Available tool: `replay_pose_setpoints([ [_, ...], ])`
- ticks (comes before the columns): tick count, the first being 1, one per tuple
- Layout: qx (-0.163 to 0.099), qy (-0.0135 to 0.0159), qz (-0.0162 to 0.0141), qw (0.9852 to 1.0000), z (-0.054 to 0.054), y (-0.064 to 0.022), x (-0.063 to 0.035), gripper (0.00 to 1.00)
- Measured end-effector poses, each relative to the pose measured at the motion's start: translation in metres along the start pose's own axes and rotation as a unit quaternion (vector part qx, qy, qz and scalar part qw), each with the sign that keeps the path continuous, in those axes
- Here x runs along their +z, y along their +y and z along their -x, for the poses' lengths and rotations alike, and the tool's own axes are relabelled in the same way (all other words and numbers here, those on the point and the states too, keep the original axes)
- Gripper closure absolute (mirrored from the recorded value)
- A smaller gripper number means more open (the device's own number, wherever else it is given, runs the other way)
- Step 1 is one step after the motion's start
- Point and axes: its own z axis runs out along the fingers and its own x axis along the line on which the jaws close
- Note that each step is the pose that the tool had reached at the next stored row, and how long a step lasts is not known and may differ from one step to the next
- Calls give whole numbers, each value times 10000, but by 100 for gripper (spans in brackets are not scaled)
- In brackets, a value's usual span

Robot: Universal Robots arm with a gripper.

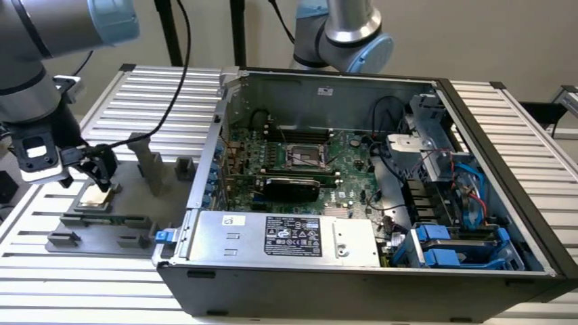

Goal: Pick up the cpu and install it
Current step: 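Pick up the cpu and move it towards the insertion slot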

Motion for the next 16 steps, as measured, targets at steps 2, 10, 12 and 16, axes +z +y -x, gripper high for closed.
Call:
replay_pose_setpoints([
  [2, 3, 0, 0, 10000, 4, 0, 36, 28],
  [10, 33, -1, 2, 10000, 8, -5, 179, 28],
  [12, 44, -1, 2, 10000, 9, -5, 198, 28],
  [16, 68, -1, 6, 10000, 8, 0, 210, 28],
])
